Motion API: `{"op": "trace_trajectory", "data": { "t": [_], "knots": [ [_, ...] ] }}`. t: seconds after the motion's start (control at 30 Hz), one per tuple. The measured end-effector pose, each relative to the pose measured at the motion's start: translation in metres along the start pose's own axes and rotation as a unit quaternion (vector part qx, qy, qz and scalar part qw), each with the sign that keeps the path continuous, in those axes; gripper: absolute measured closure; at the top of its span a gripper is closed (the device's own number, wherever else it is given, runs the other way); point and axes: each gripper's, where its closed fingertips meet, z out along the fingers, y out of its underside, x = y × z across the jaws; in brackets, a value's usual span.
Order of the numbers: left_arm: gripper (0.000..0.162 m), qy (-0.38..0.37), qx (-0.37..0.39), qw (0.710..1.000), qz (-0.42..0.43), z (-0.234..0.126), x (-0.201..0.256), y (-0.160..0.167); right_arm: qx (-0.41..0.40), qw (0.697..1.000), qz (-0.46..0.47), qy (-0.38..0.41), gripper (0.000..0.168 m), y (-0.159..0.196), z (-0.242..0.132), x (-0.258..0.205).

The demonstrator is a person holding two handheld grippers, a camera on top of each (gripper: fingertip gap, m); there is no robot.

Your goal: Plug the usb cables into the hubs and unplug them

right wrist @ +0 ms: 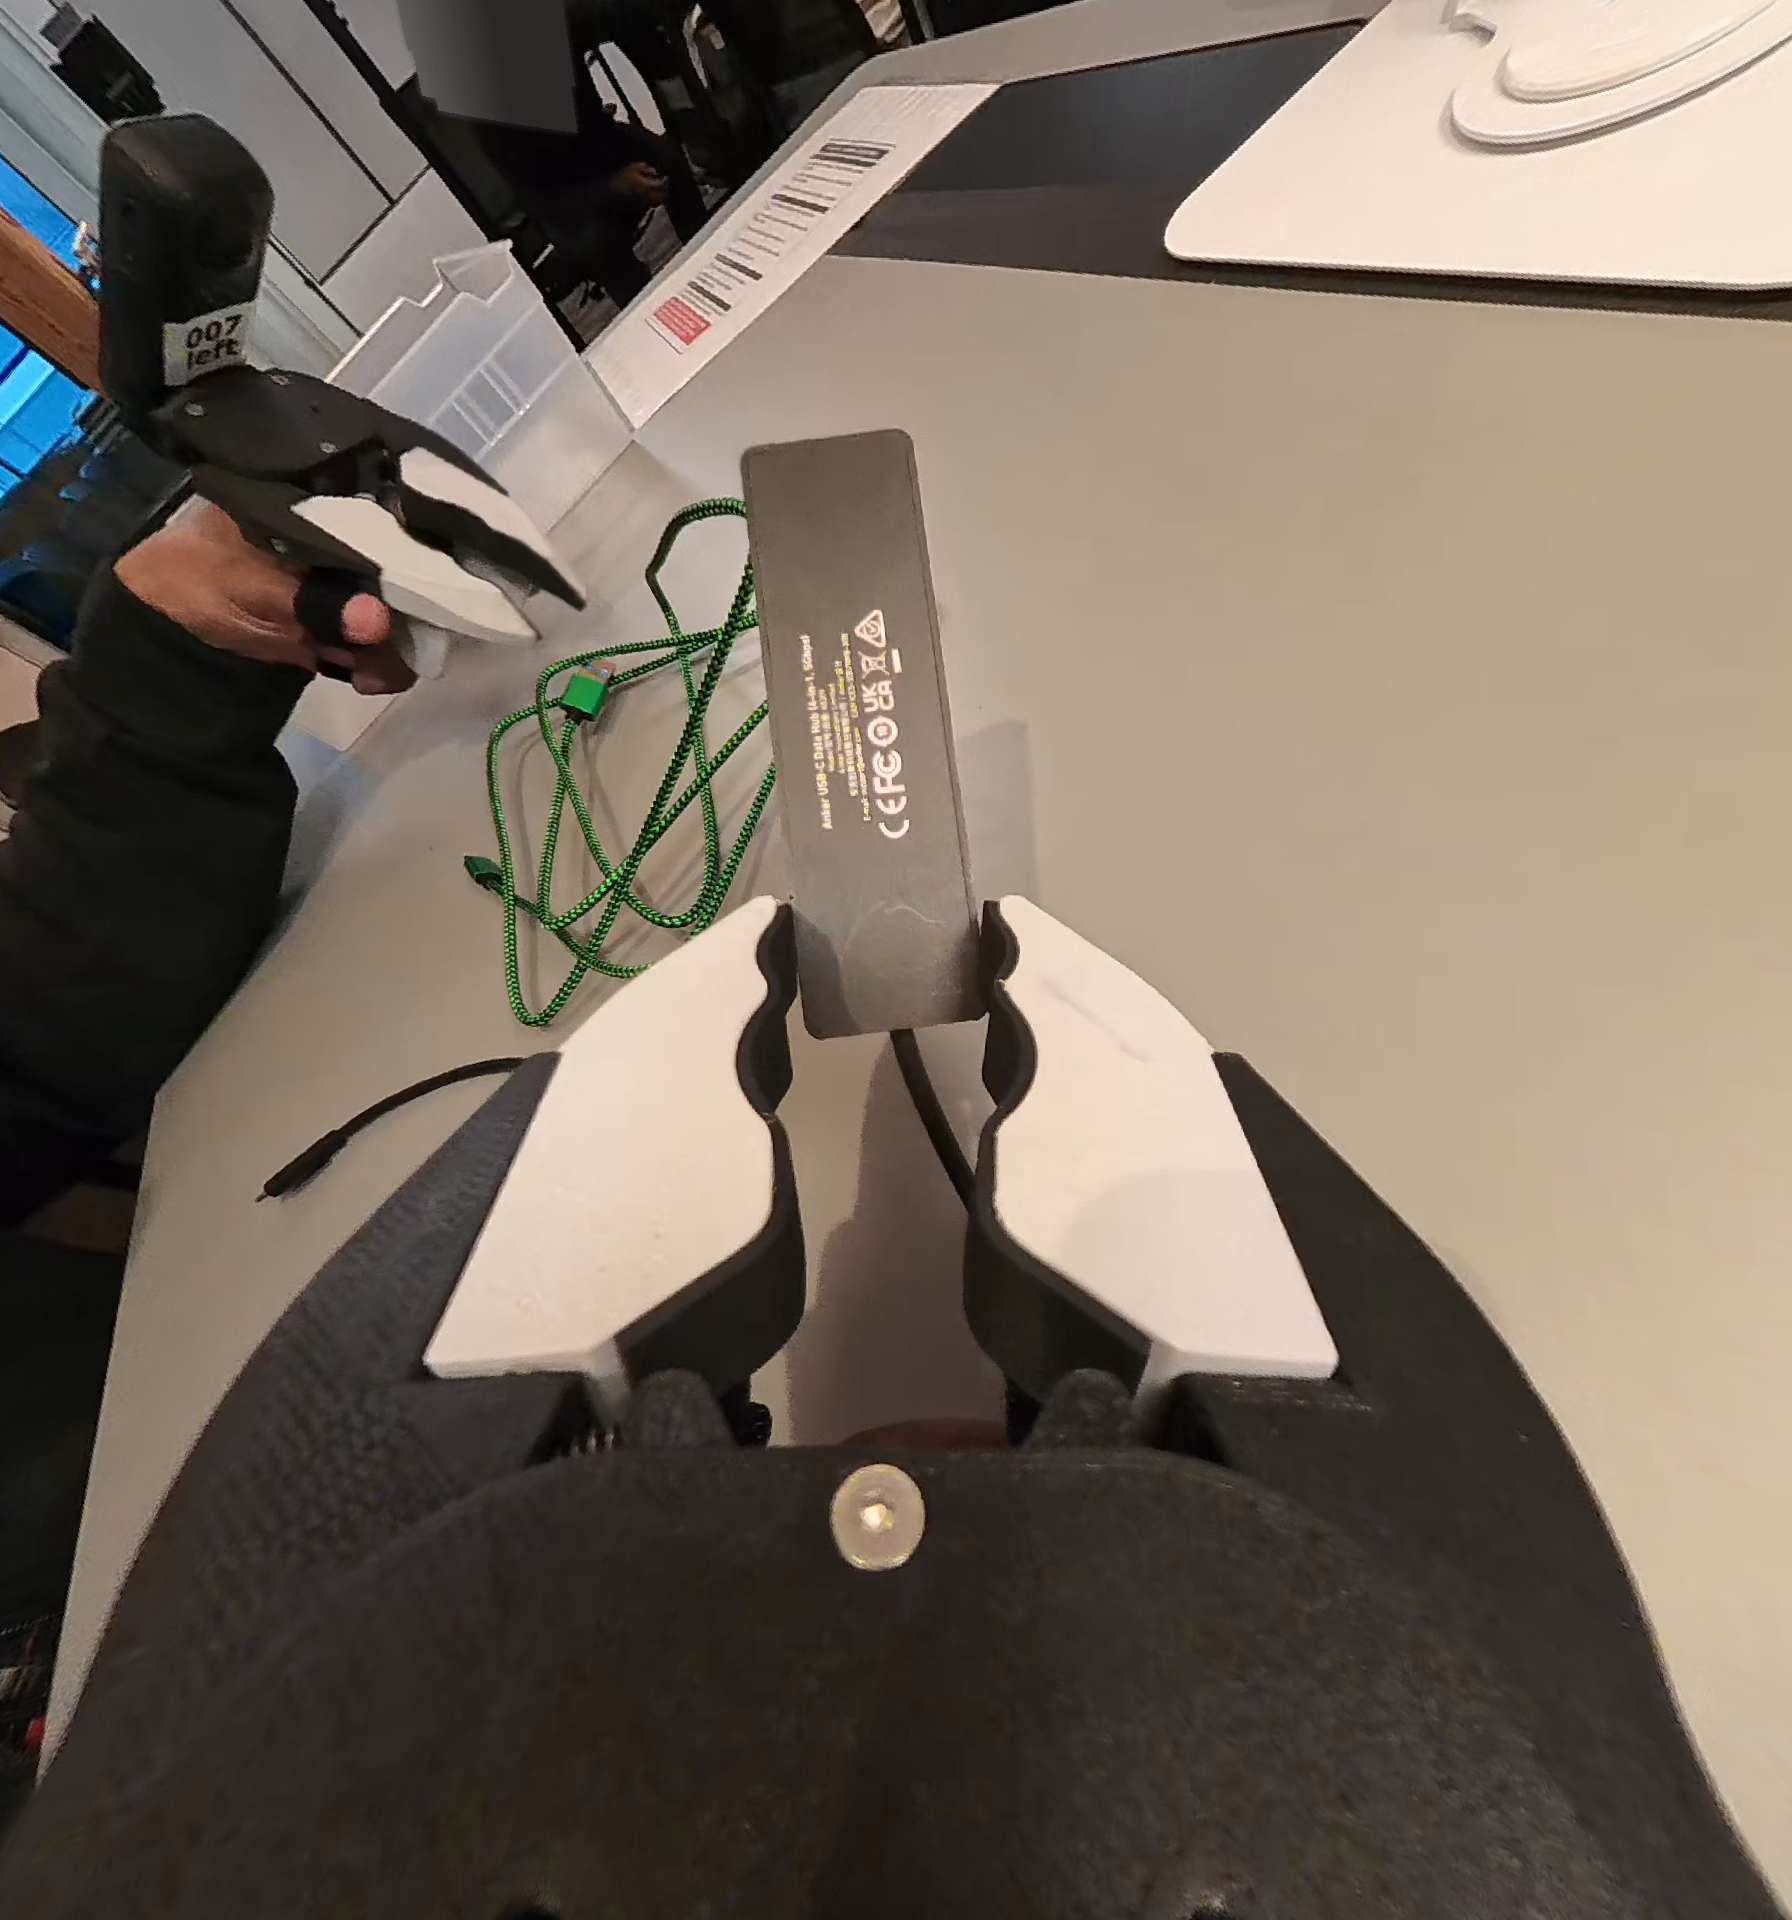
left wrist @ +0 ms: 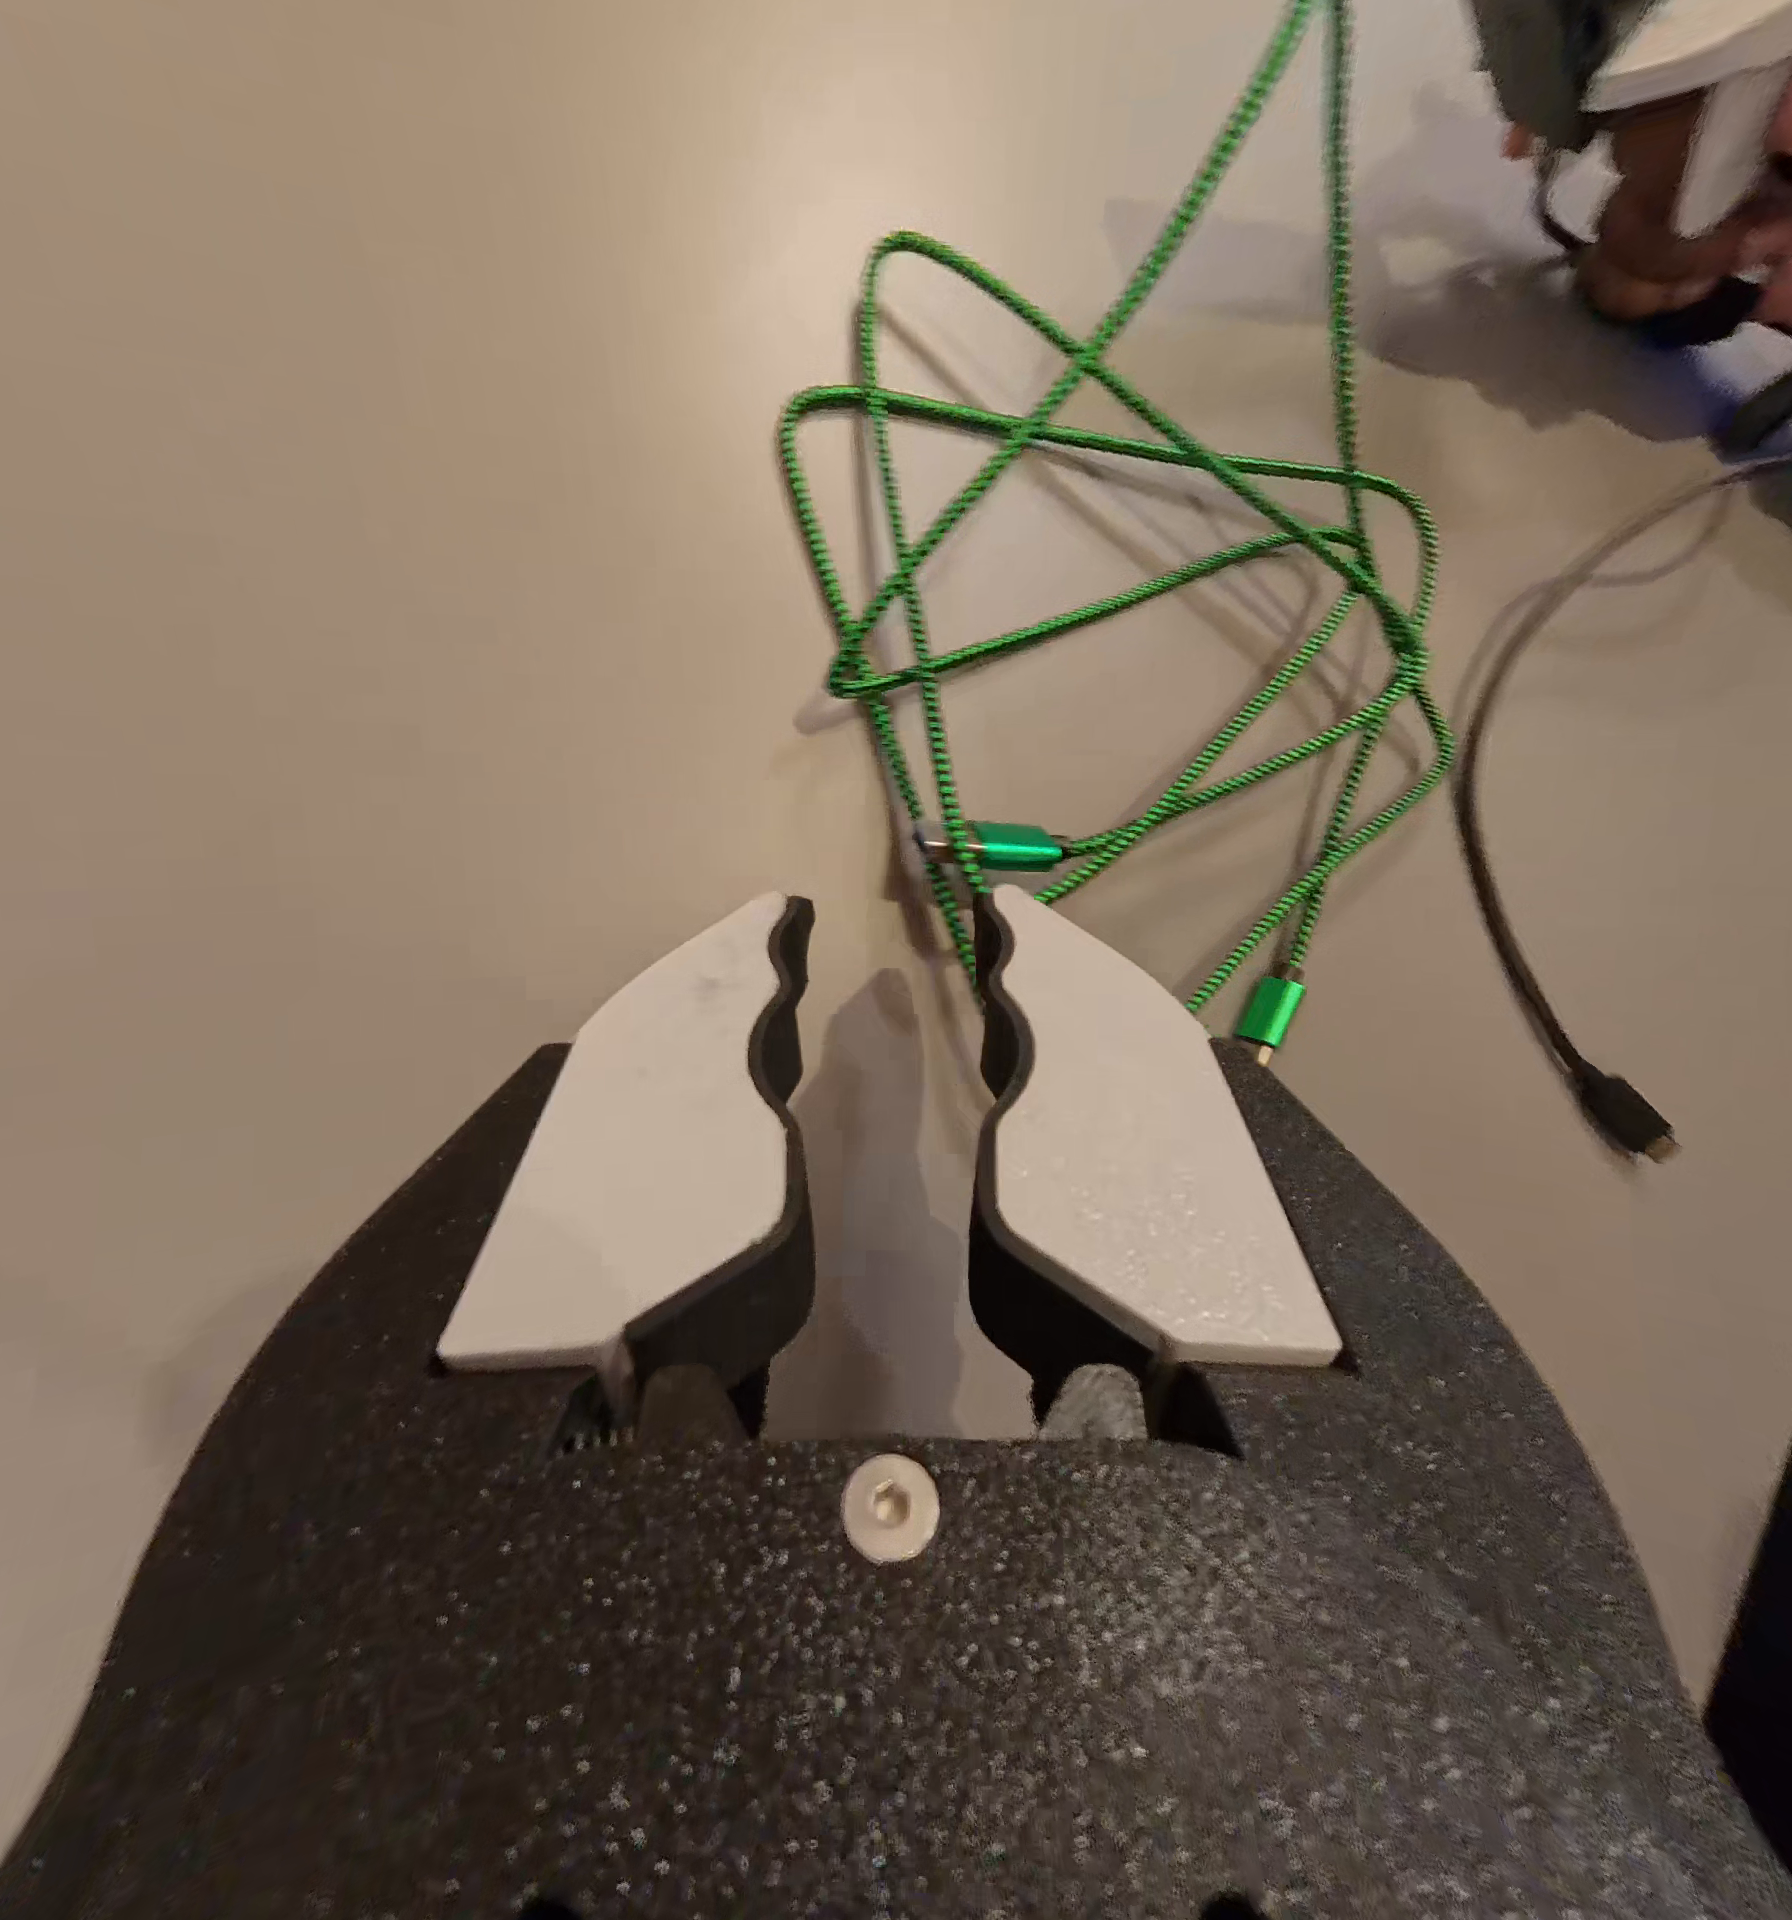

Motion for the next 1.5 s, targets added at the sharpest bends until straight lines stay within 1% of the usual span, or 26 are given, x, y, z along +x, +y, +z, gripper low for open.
{"op": "trace_trajectory", "data": {
  "t": [0.07, 0.17, 0.23, 0.33, 0.47, 0.57, 0.73, 0.8, 0.93, 0.97, 1.03, 1.13, 1.3, 1.33, 1.43, 1.5],
  "knots": [
    [0.131, 0.009, -0.018, 1.0, 0.017, 0.003, 0.008, 0.005, -0.001, 1.0, -0.001, 0.0, 0.136, 0.001, 0.0, 0.0],
    [0.13, -0.029, -0.066, 0.997, 0.035, 0.012, 0.001, 0.017, -0.001, 1.0, -0.001, 0.0, 0.136, 0.0, 0.0, 0.0],
    [0.13, -0.033, -0.068, 0.996, 0.037, 0.019, 0.001, 0.016, -0.001, 1.0, -0.001, -0.001, 0.136, 0.001, 0.0, 0.0],
    [0.13, -0.048, -0.047, 0.997, 0.04, 0.022, 0.0, 0.005, -0.003, 1.0, -0.003, -0.002, 0.136, 0.001, 0.001, -0.001],
    [0.13, -0.063, 0.0, 0.997, 0.054, 0.018, 0.004, -0.014, -0.003, 1.0, -0.004, -0.003, 0.136, 0.001, 0.001, -0.001],
    [0.132, -0.074, 0.023, 0.996, 0.048, 0.02, 0.004, -0.023, -0.002, 1.0, -0.003, -0.004, 0.136, 0.001, 0.0, -0.001],
    [0.134, -0.105, 0.038, 0.994, 0.015, 0.03, -0.004, -0.029, -0.002, 1.0, -0.003, -0.005, 0.136, 0.001, 0.0, -0.001],
    [0.134, -0.105, 0.048, 0.993, -0.008, 0.032, -0.004, -0.031, -0.002, 1.0, -0.002, -0.005, 0.136, 0.001, 0.0, -0.001],
    [0.134, -0.092, 0.077, 0.992, -0.027, 0.033, 0.005, -0.041, -0.002, 1.0, -0.002, -0.004, 0.135, 0.001, 0.0, 0.0],
    [0.134, -0.094, 0.066, 0.993, -0.023, 0.036, 0.007, -0.039, -0.002, 1.0, -0.002, -0.004, 0.136, 0.001, 0.0, 0.0],
    [0.132, -0.123, 0.041, 0.991, -0.002, 0.04, 0.007, -0.035, -0.003, 1.0, -0.003, -0.004, 0.136, 0.001, 0.0, -0.001],
    [0.127, -0.154, 0.028, 0.988, 0.008, 0.047, 0.008, -0.034, -0.004, 1.0, -0.003, -0.003, 0.136, 0.002, 0.0, -0.001],
    [0.111, -0.19, -0.009, 0.982, 0.016, 0.06, 0.005, -0.026, -0.006, 1.0, -0.005, -0.003, 0.136, 0.002, 0.001, -0.001],
    [0.11, -0.197, -0.009, 0.98, 0.021, 0.059, 0.006, -0.027, -0.006, 1.0, -0.005, -0.003, 0.136, 0.002, 0.001, -0.001],
    [0.111, -0.221, -0.002, 0.975, 0.035, 0.051, 0.01, -0.034, -0.006, 1.0, -0.005, -0.002, 0.136, 0.002, 0.001, -0.001],
    [0.117, -0.223, 0.0, 0.974, 0.046, 0.047, 0.019, -0.038, -0.005, 1.0, -0.004, -0.003, 0.136, 0.002, 0.001, -0.001]
  ]
}}
